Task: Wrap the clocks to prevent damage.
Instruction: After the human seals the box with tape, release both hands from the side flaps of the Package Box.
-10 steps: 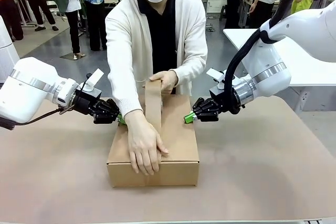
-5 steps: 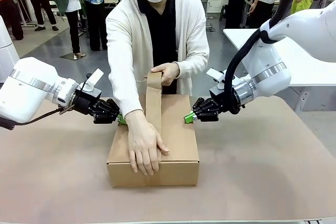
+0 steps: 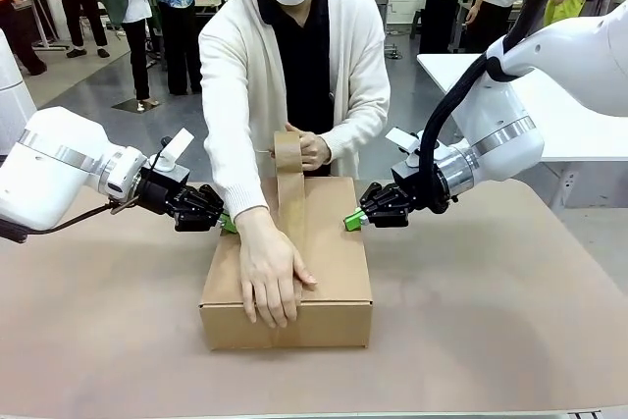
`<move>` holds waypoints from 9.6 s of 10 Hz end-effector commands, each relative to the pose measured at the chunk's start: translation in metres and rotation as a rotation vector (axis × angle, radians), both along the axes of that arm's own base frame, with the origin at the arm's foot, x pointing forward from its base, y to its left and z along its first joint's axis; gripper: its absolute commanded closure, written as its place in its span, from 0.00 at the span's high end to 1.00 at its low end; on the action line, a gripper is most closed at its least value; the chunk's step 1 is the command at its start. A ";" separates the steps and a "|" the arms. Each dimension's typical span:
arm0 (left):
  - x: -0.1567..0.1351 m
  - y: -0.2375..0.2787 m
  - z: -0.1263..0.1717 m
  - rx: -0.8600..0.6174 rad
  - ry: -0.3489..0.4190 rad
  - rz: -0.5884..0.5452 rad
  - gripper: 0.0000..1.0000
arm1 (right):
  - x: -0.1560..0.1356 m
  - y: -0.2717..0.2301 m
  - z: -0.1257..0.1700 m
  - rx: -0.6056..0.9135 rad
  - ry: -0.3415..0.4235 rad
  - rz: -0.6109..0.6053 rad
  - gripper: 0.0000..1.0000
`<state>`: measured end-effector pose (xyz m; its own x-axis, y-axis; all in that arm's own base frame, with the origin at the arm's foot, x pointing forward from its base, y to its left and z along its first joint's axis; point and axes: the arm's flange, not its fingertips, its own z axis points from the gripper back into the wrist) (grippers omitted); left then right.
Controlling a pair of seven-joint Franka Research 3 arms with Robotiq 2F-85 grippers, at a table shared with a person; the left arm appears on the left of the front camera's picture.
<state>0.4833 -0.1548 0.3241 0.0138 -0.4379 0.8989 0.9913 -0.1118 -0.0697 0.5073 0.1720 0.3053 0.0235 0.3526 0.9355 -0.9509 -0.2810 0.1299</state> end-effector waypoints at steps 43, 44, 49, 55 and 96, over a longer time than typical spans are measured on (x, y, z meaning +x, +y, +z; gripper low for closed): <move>-0.025 0.031 0.184 0.381 0.010 -0.046 0.00 | -0.077 -0.058 0.183 -0.248 0.006 -0.106 0.01; -0.033 0.045 0.211 0.413 -0.010 -0.018 0.00 | -0.095 -0.075 0.209 -0.278 -0.010 -0.181 0.01; -0.063 0.085 0.254 0.423 -0.059 0.095 0.00 | -0.144 -0.111 0.255 -0.408 -0.079 -0.411 0.01; -0.063 0.086 0.272 0.406 -0.068 0.069 0.00 | -0.141 -0.121 0.267 -0.359 -0.092 -0.384 0.01; -0.101 0.245 0.228 -0.170 -0.194 0.482 1.00 | -0.139 -0.222 0.211 0.129 -0.091 -0.528 1.00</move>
<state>0.3798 0.0938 0.5562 0.0127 -0.2883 0.9575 0.9213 0.3756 0.1008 0.3685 -0.0519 0.5263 0.0759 0.1782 0.9811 -0.9658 0.2579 0.0279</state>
